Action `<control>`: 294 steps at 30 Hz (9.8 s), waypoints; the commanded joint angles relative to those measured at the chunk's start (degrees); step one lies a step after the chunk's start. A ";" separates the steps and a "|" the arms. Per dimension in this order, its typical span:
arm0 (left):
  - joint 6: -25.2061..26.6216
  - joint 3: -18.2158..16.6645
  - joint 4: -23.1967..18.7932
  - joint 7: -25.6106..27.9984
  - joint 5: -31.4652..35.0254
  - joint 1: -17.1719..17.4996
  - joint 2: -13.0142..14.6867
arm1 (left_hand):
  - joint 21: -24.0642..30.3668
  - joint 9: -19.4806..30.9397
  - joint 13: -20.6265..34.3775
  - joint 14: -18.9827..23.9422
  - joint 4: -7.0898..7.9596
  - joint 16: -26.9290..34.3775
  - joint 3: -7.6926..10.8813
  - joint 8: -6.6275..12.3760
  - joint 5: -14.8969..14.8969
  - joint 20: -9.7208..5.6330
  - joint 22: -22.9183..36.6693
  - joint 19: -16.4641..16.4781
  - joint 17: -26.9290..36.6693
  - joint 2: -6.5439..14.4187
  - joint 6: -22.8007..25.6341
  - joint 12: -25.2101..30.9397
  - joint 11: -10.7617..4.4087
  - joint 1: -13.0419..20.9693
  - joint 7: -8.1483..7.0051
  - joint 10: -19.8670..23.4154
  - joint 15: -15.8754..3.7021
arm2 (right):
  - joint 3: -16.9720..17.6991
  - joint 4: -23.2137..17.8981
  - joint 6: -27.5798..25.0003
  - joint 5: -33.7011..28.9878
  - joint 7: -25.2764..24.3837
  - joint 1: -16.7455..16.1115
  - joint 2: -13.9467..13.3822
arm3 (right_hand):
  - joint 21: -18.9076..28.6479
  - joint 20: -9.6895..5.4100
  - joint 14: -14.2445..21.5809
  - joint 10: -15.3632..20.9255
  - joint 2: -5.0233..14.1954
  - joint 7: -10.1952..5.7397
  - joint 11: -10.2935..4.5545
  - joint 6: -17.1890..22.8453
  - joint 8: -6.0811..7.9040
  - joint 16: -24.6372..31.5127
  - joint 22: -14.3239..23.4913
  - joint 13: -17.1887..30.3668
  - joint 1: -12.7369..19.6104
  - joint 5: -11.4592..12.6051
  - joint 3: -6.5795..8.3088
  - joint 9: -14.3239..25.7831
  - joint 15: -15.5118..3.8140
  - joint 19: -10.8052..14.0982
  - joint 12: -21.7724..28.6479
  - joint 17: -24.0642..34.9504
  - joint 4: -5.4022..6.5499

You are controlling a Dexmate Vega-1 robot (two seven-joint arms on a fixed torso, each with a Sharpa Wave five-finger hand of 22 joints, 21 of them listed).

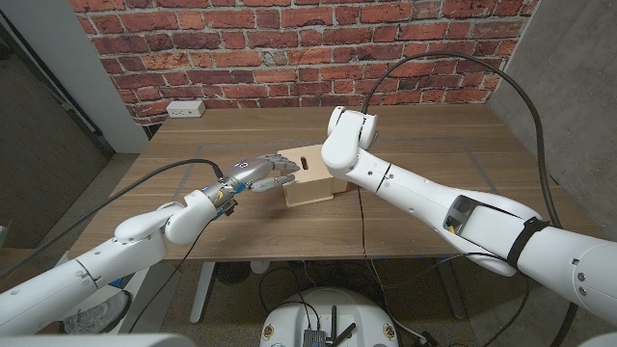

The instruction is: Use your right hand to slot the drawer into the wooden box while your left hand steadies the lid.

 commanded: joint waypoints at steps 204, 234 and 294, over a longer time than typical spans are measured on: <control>3.95 1.01 -3.40 0.56 2.83 -0.46 -1.13 | -0.17 0.20 0.17 -0.64 -1.54 -0.07 1.84 0.40 0.28 -8.84 0.20 0.76 0.22 2.17 -0.44 -0.18 -0.09 -0.01 -0.44 -1.62 -9.26 | 26.58 -13.56 77.56 97.79 -70.38 -35.22 -27.54 | -27.31 -2.68 -31.13 -28.75 6.10 -4.56 -1.98 -30.01 -4.50 -4.97 -0.39 -16.49 -40.82 -0.76 -6.35 -1.78 1.93 -17.68 1.36 -15.14 15.73; 4.14 1.15 -3.15 -0.08 3.05 -1.26 -1.44 | -0.14 0.21 0.18 -0.52 -1.50 -0.05 1.97 0.39 0.27 -8.84 0.21 0.85 0.22 2.22 -0.37 -0.15 -0.06 -0.04 -0.47 -1.49 -9.23 | 29.29 -14.51 76.49 95.69 -74.11 -36.25 -29.89 | -28.30 -1.83 -32.46 -29.19 6.14 -4.56 -1.68 -29.08 -4.20 -5.02 -0.29 -16.33 -39.90 -0.89 -5.70 -1.78 2.57 -17.15 1.17 -14.63 14.31; 7.62 -2.91 -5.48 5.05 -2.60 0.07 -5.62 | 0.07 0.22 0.18 -2.54 -2.02 -0.37 2.31 0.01 0.32 -8.36 0.20 1.75 0.17 2.19 -1.65 -0.58 -0.43 0.24 -0.54 -4.16 -8.78 | 35.84 -11.56 81.55 94.20 -78.51 -38.45 -32.55 | -30.70 -0.28 -37.17 -30.61 6.26 -6.25 -1.48 -27.38 -4.08 -6.06 -0.31 -16.27 -39.64 -1.31 -4.94 -1.74 3.05 -17.67 0.84 -13.91 13.02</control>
